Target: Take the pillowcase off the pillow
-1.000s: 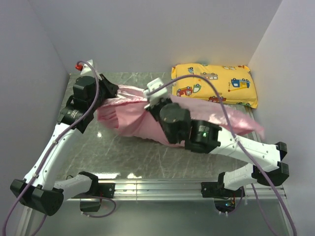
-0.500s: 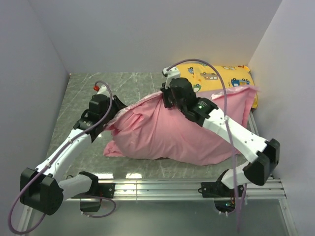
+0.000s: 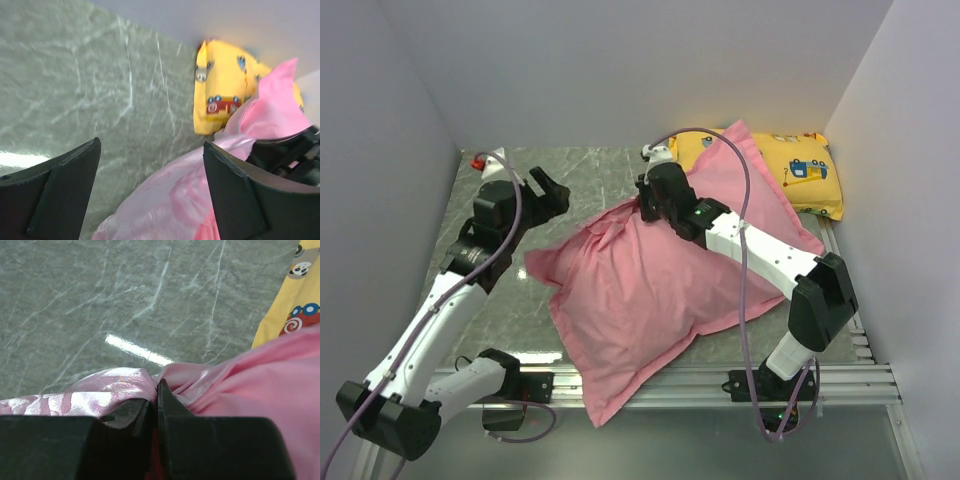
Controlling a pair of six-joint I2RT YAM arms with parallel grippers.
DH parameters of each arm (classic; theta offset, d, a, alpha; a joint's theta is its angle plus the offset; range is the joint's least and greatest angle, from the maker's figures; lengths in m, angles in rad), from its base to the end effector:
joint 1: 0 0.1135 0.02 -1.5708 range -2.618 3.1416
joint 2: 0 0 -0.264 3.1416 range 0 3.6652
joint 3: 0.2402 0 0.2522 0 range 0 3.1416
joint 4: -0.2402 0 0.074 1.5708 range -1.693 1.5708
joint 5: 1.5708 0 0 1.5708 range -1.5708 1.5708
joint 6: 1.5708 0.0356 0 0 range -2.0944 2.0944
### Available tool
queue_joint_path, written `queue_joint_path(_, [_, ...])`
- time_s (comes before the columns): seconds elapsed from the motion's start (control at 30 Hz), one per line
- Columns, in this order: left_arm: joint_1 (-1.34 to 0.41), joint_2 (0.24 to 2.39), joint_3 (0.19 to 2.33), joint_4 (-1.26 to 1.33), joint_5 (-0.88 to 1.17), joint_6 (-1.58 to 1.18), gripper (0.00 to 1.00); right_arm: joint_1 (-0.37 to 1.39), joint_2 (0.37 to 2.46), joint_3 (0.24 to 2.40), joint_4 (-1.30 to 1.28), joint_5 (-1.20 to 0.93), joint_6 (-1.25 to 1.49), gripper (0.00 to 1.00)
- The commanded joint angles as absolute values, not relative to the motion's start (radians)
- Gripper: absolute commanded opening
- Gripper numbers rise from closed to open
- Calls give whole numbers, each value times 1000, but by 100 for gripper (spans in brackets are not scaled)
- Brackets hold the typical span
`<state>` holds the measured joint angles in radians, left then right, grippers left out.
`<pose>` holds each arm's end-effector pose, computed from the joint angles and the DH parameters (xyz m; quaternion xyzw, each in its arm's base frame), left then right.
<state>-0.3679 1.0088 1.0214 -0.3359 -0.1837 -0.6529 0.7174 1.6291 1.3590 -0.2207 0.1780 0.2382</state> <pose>0.2140 -0.0755 0.3653 -0.1678 0.7925 -0.2192 0.5439 0.2932 0.2475 0.3181 -0.1583 0.8408 0.1678 0.4898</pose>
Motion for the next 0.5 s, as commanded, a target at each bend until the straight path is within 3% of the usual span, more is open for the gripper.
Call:
queue_joint_path(0.0, [-364, 950, 1075, -399, -279, -589, 89, 715, 1621, 1391, -210, 265, 275, 11])
queue_joint_path(0.13, [-353, 901, 1103, -431, -273, -571, 93, 687, 1657, 1445, -264, 304, 340, 10])
queue_joint_path(0.23, [-354, 910, 1135, -489, -162, -587, 90, 660, 1677, 1479, -279, 310, 383, 7])
queue_joint_path(0.47, [-354, 813, 930, -458, -55, -706, 89, 568, 1739, 1598, -319, 350, 492, 2])
